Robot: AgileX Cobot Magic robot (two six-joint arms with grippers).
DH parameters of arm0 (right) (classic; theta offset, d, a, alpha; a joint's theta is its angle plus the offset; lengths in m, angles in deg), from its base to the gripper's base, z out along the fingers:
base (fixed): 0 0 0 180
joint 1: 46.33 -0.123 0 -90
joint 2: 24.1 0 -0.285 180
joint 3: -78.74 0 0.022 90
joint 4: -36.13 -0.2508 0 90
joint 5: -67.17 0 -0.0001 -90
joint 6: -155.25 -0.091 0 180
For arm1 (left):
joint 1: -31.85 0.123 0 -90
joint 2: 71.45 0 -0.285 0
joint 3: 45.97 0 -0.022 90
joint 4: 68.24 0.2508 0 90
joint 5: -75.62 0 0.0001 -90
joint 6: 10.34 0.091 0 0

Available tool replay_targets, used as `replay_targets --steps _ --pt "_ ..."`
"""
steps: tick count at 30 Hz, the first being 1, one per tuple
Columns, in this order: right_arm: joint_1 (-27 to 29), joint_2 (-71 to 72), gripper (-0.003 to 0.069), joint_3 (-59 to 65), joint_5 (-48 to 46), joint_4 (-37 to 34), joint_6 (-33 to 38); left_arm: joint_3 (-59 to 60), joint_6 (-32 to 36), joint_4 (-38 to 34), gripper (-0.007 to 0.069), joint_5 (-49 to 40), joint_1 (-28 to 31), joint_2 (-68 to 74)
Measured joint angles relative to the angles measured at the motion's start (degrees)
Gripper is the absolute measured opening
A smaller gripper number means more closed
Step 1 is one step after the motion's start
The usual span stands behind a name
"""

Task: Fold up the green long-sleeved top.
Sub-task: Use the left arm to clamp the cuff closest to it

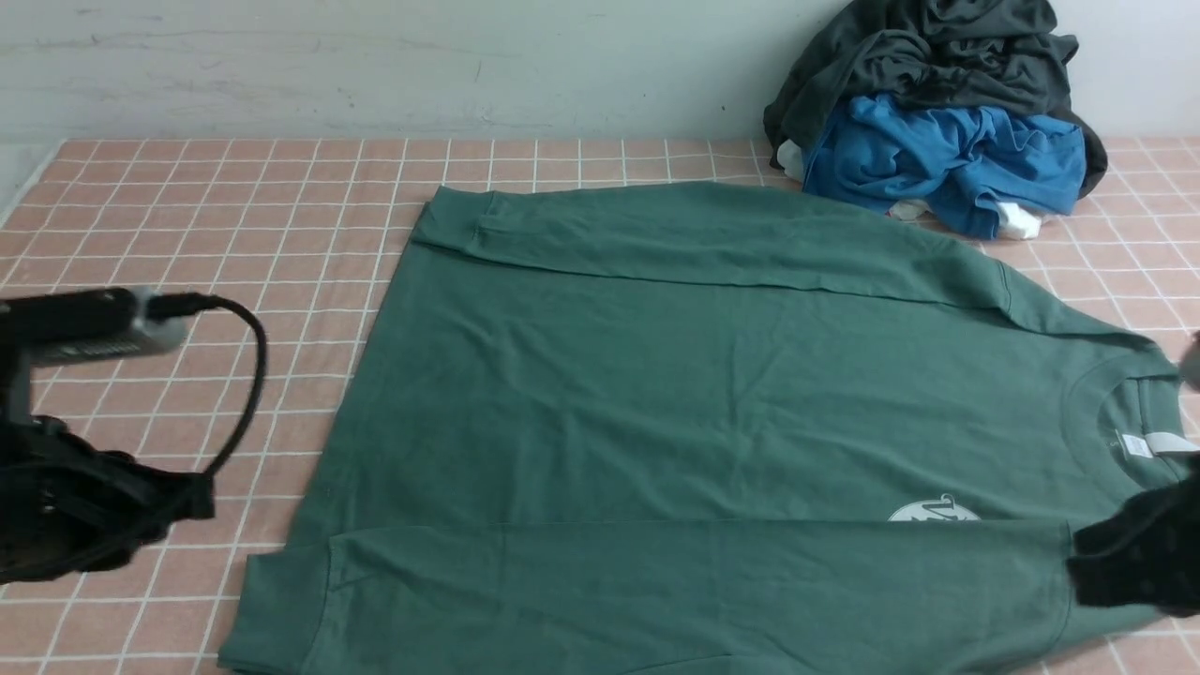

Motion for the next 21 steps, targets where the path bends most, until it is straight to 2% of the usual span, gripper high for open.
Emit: replay_targets --steps 3,6,8,11,15,18,19,20,21 --pt "-3.7 -5.7 -0.0014 -0.1 3.9 -4.9 7.4 -0.2 7.4 -7.7 0.0230 2.3 0.0 9.1" --pt "-5.1 -8.5 -0.0014 -0.2 6.5 -7.2 10.7 -0.3 11.0 -11.1 0.0335 6.6 0.0 14.9" --pt "-5.5 -9.2 -0.0014 -0.2 7.0 -8.2 11.3 -0.3 11.9 -12.0 0.0377 9.2 0.0 18.1" --pt "-5.5 -9.5 -0.0014 -0.3 7.2 -8.9 11.6 -0.3 12.2 -12.3 0.0399 12.1 0.0 22.6" --pt "-5.5 -9.5 -0.0014 -0.3 7.4 -9.1 11.7 -0.5 12.1 -13.0 0.0358 14.2 0.0 25.4" --pt "-5.5 -9.5 -0.0014 -0.3 7.5 -9.2 11.8 -0.7 12.1 -14.1 0.0251 14.9 0.0 25.7" --pt "-5.5 -9.5 -0.0014 -0.3 7.6 -9.3 11.8 -0.7 12.1 -14.7 0.0189 14.9 0.0 25.7" --pt "-5.5 -9.5 -0.0014 -0.3 7.6 -9.3 11.8 -0.7 12.1 -14.8 0.0167 14.9 0.0 25.7" --pt "-5.5 -9.5 -0.0014 -0.3 7.6 -9.3 12.1 -0.7 12.1 -15.2 0.0101 14.9 0.0 25.7"
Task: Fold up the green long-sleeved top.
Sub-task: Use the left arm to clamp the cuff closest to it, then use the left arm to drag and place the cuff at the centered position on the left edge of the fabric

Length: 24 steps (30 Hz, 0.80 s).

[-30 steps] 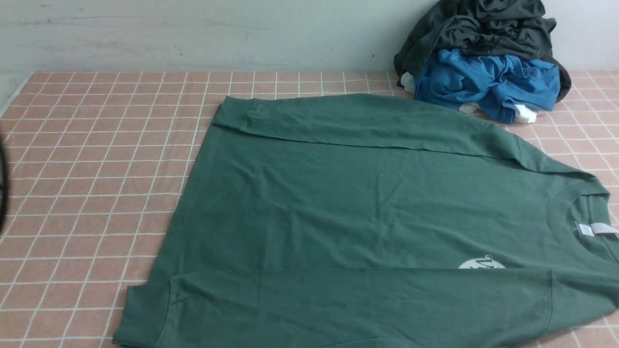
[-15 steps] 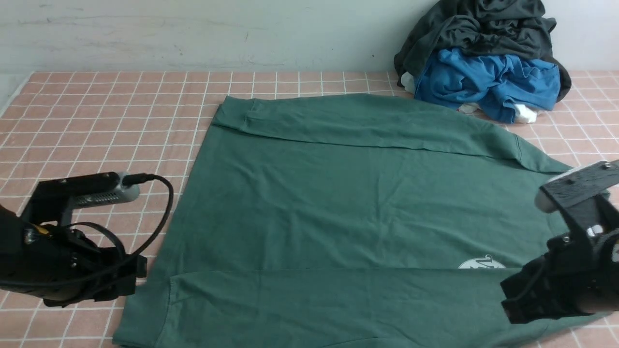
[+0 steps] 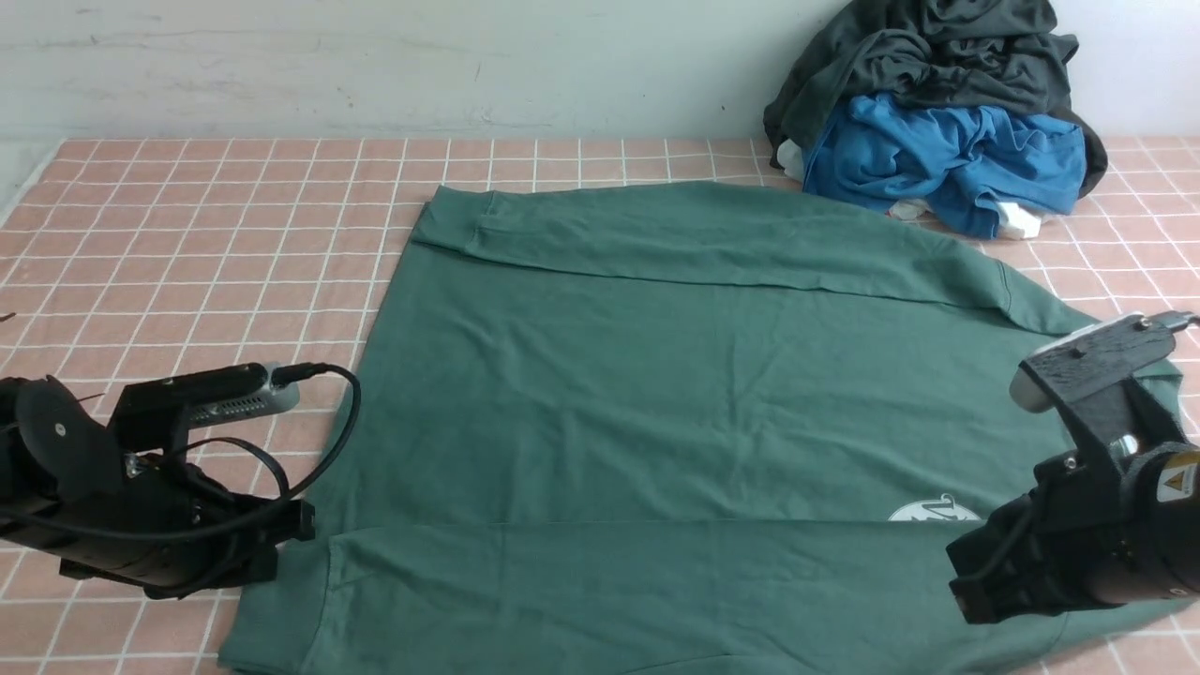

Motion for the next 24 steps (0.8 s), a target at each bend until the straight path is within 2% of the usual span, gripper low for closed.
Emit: replay_targets --steps 1,4,11,17,24 --pt "0.0 0.0 -0.0014 0.0 0.2 0.0 0.4 0.0 0.0 -0.1 0.0052 0.0 0.0 0.0" --pt "0.0 0.0 -0.0014 0.0 0.5 0.0 1.0 0.0 0.0 -0.2 0.0009 -0.2 0.0 -0.8" --pt "0.0 0.0 -0.0014 0.0 0.6 0.0 1.5 -1.8 0.5 -0.2 -0.0001 -3.5 0.0 -8.4" --pt "0.0 0.0 -0.0014 0.0 1.2 0.2 1.6 -11.2 6.0 -0.2 -0.0001 -7.4 0.0 -13.4" --pt "0.0 0.0 -0.0014 0.0 1.6 0.2 1.6 -19.6 9.8 -0.2 -0.0001 -2.5 0.0 -6.8"
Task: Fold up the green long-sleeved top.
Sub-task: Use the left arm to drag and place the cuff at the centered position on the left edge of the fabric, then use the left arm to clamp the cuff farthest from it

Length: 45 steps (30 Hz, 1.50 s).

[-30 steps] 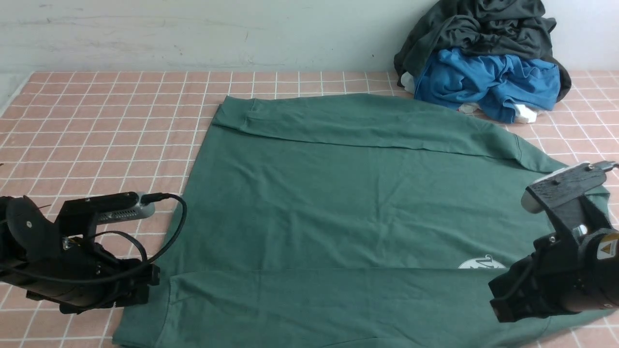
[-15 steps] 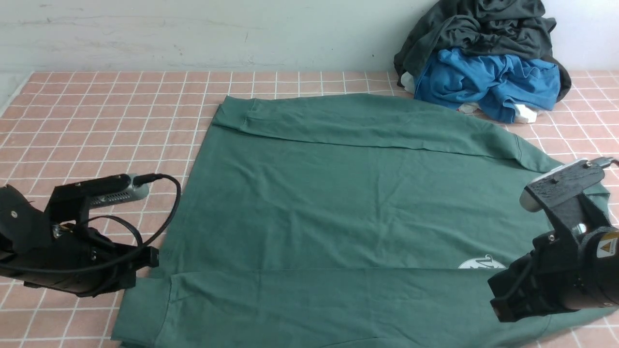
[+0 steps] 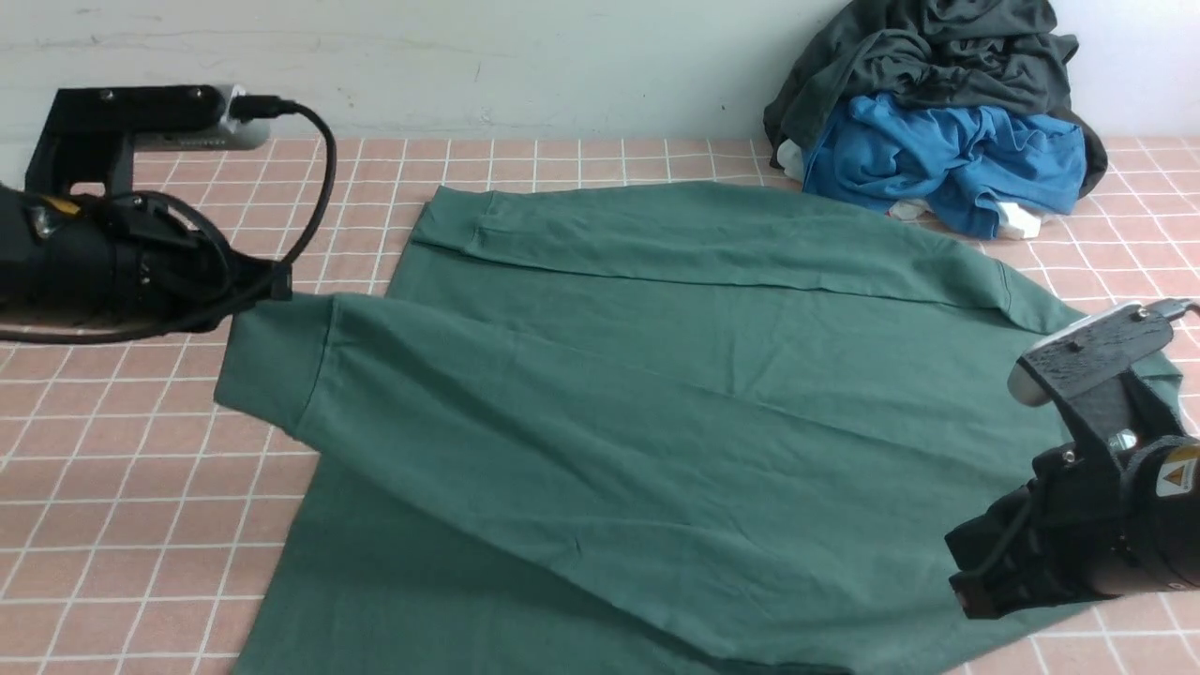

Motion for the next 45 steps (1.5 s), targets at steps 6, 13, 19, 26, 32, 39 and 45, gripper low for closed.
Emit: replay_targets --steps 6,13,19,26,32,39,45 --pt "0.0 0.0 -0.0014 0.0 -0.1 0.1 0.0 -10.9 0.2 0.1 0.0015 -0.6 0.0 18.0" --pt "0.0 0.0 -0.0014 0.0 0.0 0.1 0.0 -30.2 -0.1 -0.2 0.0253 -9.0 -0.2 30.5" --pt "0.0 0.0 -0.0014 0.0 1.1 0.1 0.0 -47.3 -1.0 -0.6 0.0351 -14.8 -1.7 39.1" --pt "0.0 0.0 -0.0014 0.0 2.0 -0.1 0.0 -63.8 -3.1 0.6 0.0357 -17.6 -3.5 52.1" --pt "0.0 0.0 -0.0014 0.0 2.2 -0.3 0.0 -68.9 -3.8 1.5 0.0357 -14.6 -4.3 57.7" --pt "0.0 -0.7 -0.0014 0.0 3.4 -0.4 0.0 -69.2 -4.6 4.9 0.0357 -9.4 -4.4 60.2" --pt "0.0 -1.4 -0.0014 0.0 3.6 -1.2 0.0 -69.3 -4.3 5.5 0.0318 -7.6 -5.0 61.5"
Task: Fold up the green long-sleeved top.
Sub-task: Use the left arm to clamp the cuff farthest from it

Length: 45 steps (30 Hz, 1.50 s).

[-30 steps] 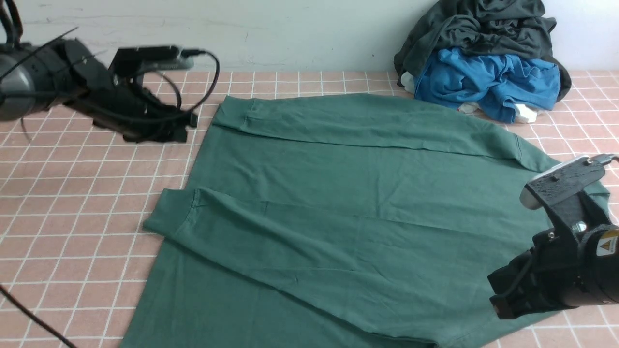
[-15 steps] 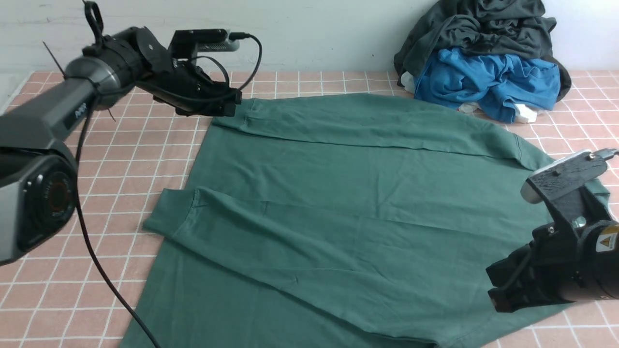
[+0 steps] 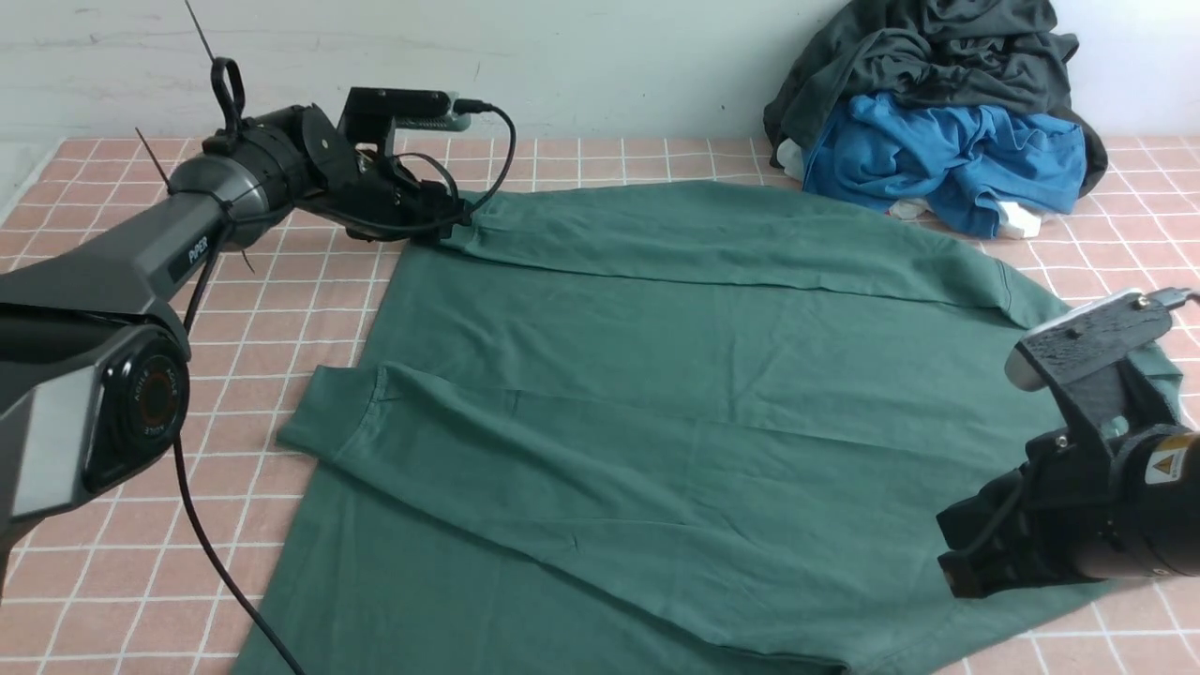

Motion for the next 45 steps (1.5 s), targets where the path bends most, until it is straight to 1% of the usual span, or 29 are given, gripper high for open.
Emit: replay_targets --steps 2,6,7,8,9,12,19,22,24,27,29,30,31,32,33,34,35,37,38,42,45 --pt "0.0 -0.2 -0.0014 0.0 0.0 -0.3 0.0 -0.1 0.2 0.3 0.0277 0.1 -0.1 0.4" --pt "0.0 -0.5 -0.0014 0.0 0.1 -1.3 0.0 -0.1 1.6 1.0 0.0089 0.4 -0.5 1.0" --pt "0.0 -0.5 -0.0014 0.0 0.1 -1.3 0.0 -0.1 1.7 1.0 0.0081 0.4 -0.5 1.0" --pt "0.0 -0.6 -0.0014 0.0 0.1 -1.4 0.0 -0.2 1.9 1.1 0.0037 0.4 -0.5 0.9" --pt "0.0 -0.8 -0.0014 0.0 0.1 -1.4 0.0 -0.2 1.9 1.1 0.0020 0.4 -0.5 0.6" --pt "0.0 -0.8 -0.0014 0.0 0.1 -1.4 0.0 -1.0 2.0 1.1 -0.0001 -2.0 -0.5 -1.0" --pt "0.0 -0.8 -0.0014 0.0 0.1 -1.5 0.0 -3.2 1.9 1.1 -0.0003 -11.2 -0.6 -6.2" --pt "0.0 -0.8 -0.0014 0.0 0.1 -1.5 0.0 -3.2 1.8 1.1 -0.0001 -11.4 -0.7 -6.4" --pt "0.0 -0.8 -0.0014 0.0 0.1 -1.5 0.0 -3.2 1.7 1.1 0.0024 -10.5 -0.7 -5.0" --pt "0.0 -0.8 -0.0014 0.0 0.1 -1.5 0.0 -3.2 1.7 1.1 0.0112 -7.9 -0.7 -2.4" --pt "0.0 -0.8 -0.0014 0.0 0.1 -1.5 0.0 -3.1 1.0 1.1 0.0209 -5.5 -0.7 -0.6" --pt "0.0 -0.8 -0.0014 0.0 0.1 -1.5 0.0 -3.1 0.9 1.1 0.0219 -5.3 -0.7 -0.5" --pt "0.0 -0.8 -0.0014 0.0 0.1 -1.5 0.1 -3.1 -0.6 1.1 0.0300 -3.2 -0.7 0.7" --pt "0.0 -0.8 -0.0014 0.0 0.1 -1.4 0.3 -3.1 -1.7 1.1 0.0346 -1.6 -0.7 1.3" --pt "0.0 -0.8 -0.0014 0.0 0.1 -1.4 0.3 -3.1 -2.2 1.1 0.0370 -1.1 -0.7 1.6" --pt "0.0 -0.8 -0.0014 0.0 0.1 -1.3 0.5 -3.1 -3.0 1.1 0.0412 0.2 -0.7 2.1" --pt "0.0 -0.8 -0.0014 0.0 0.1 -1.3 0.5 -3.1 -3.3 1.1 0.0428 1.0 -0.7 2.4" --pt "0.0 -0.8 -0.0014 0.0 0.3 -1.3 0.5 -3.1 -3.5 1.1 0.0428 1.6 -0.7 2.9" --pt "0.0 -0.8 -0.0014 0.0 0.3 -1.3 0.5 -3.1 -3.5 1.1 0.0417 1.9 -0.7 3.0" --pt "0.0 -0.8 -0.0014 0.0 0.3 -1.3 0.5 -3.1 -3.6 1.1 0.0279 2.5 -0.6 3.1" --pt "0.0 -0.8 -0.0014 0.0 0.3 -1.3 0.5 -3.1 -3.6 1.1 0.0119 2.7 -0.6 3.2"
